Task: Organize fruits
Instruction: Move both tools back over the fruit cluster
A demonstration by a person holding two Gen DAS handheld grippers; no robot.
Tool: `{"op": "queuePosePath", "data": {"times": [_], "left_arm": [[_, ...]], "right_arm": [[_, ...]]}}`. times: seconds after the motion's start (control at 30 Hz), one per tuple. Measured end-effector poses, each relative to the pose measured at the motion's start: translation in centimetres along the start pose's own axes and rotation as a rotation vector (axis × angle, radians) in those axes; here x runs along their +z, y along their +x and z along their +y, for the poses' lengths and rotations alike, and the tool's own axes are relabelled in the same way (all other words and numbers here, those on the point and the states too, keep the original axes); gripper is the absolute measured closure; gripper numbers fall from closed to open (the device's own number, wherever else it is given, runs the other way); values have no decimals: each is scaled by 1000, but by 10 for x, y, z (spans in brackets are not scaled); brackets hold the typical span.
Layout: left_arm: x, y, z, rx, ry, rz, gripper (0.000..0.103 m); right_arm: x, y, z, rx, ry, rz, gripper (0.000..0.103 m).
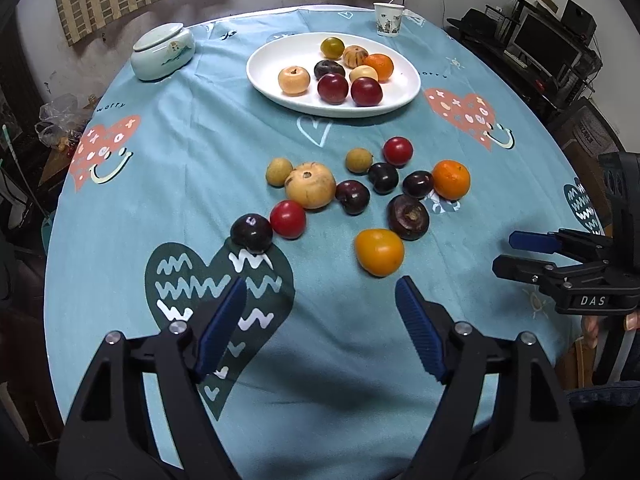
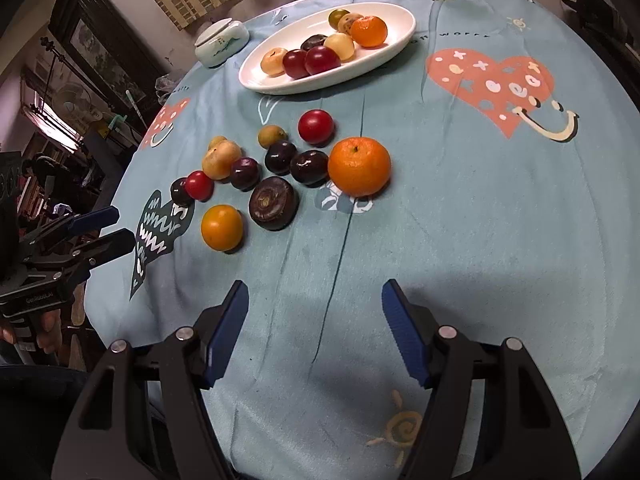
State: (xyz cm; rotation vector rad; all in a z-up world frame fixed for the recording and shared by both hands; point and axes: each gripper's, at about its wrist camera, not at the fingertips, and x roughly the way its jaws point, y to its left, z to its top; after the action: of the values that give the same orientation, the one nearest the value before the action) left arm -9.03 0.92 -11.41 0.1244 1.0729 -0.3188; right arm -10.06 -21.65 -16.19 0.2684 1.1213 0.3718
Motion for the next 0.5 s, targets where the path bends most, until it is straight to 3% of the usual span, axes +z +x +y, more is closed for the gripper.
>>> {"op": "queuePosePath", "data": {"times": [0.5], "left_arm": [[0,9,9,0,-30,36,23]], "right_arm": [[1,6,2,-1,0,18,33]]}}
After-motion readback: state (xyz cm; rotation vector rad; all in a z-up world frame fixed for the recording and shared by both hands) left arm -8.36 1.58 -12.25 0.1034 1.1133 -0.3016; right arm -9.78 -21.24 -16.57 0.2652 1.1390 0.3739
